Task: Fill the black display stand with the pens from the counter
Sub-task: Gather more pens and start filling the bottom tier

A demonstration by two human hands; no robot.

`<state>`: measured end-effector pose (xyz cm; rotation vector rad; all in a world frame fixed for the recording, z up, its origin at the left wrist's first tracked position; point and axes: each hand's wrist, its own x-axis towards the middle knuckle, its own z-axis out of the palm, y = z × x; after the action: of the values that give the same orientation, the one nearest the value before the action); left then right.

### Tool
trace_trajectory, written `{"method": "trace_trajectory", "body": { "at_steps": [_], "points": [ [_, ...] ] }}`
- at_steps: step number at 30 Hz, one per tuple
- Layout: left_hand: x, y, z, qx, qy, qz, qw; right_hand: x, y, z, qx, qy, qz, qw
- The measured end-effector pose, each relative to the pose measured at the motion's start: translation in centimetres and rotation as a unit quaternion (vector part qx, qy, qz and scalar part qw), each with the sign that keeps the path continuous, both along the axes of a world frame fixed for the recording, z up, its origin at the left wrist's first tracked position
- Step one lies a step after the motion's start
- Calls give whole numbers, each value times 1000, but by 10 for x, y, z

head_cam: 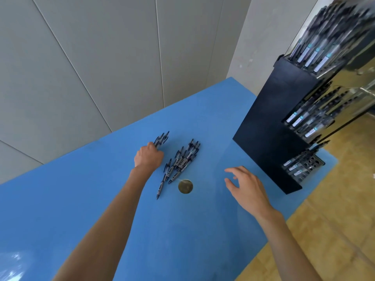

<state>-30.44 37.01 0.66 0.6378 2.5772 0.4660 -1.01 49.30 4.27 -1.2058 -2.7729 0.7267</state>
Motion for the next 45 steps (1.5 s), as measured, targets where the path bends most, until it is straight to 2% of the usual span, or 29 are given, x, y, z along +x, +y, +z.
{"method": "trace_trajectory", "body": {
  "at_steps": [5,15,22,26,28,32,33,35,36,38,41,45],
  "points": [
    [34,-38,-14,18,-28,24,999,-15,-6,0,-14,4,10,1000],
    [47,-55,-7,-30,44,-69,996,-25,-28,-1,-18,-6,44,999],
    [36,-93,-6,-41,49,-28,998,-24,-46,-1,-17,-7,58,998],
    [41,-120,-13,-51,113,-4,992,-37,-66,-1,-24,7,79,997],
    [46,-132,-16,-17,133,43,990,-46,-79,-1,-27,19,94,995],
    [51,-157,-14,111,155,107,976,-63,-104,-4,-28,40,119,992],
    [51,-163,-11,160,132,117,971,-66,-110,-5,-28,44,124,991],
    [53,-170,-3,275,34,157,948,-72,-119,-7,-22,49,133,990],
    [55,-173,1,324,-24,191,926,-75,-124,-9,-22,54,137,989],
    [64,-179,6,402,-78,233,882,-79,-133,-12,-22,65,141,988],
    [78,-186,7,459,-99,263,843,-82,-145,-18,-15,76,147,986],
    [93,-196,-12,469,-120,258,836,-79,-155,-25,-32,74,150,985]
  ]
}}
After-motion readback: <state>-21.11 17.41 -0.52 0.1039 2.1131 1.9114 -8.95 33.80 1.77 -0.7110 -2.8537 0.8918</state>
